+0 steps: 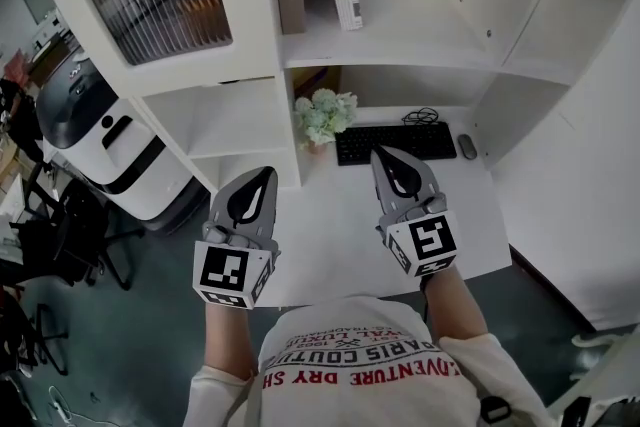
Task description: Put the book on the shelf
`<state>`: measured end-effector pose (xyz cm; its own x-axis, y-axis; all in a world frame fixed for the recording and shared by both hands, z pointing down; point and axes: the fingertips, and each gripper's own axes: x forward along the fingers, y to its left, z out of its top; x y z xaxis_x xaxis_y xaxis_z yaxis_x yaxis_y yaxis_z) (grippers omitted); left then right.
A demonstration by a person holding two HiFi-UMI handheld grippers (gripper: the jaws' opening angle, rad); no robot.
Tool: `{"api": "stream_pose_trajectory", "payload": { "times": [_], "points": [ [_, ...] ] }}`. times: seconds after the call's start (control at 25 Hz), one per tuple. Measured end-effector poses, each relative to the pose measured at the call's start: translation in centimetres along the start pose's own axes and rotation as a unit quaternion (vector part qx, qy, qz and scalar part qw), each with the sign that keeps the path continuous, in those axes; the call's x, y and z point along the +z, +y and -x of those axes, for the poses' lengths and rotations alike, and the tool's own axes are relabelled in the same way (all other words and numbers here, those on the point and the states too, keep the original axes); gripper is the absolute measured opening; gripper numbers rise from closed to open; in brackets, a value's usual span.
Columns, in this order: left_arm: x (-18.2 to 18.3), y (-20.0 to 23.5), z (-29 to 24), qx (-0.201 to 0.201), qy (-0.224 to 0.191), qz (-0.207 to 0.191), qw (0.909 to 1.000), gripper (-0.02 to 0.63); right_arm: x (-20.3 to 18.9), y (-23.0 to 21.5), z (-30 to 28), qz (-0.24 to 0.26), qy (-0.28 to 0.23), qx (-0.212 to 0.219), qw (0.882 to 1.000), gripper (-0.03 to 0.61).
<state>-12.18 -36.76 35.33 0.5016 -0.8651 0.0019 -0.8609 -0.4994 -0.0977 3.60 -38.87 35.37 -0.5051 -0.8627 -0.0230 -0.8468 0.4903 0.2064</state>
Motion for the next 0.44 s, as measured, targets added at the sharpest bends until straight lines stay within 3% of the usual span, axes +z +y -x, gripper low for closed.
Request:
{"api": "stream_pose_trajectory", "payload": {
  "times": [0.44],
  "points": [
    [-0.22, 0.26, -0.34, 0.000, 0.000, -0.002, 1.0000, 0.005, -0.64, 0.85, -0.81, -0.005, 0.020, 0.028, 0.999, 0.000]
  ]
}}
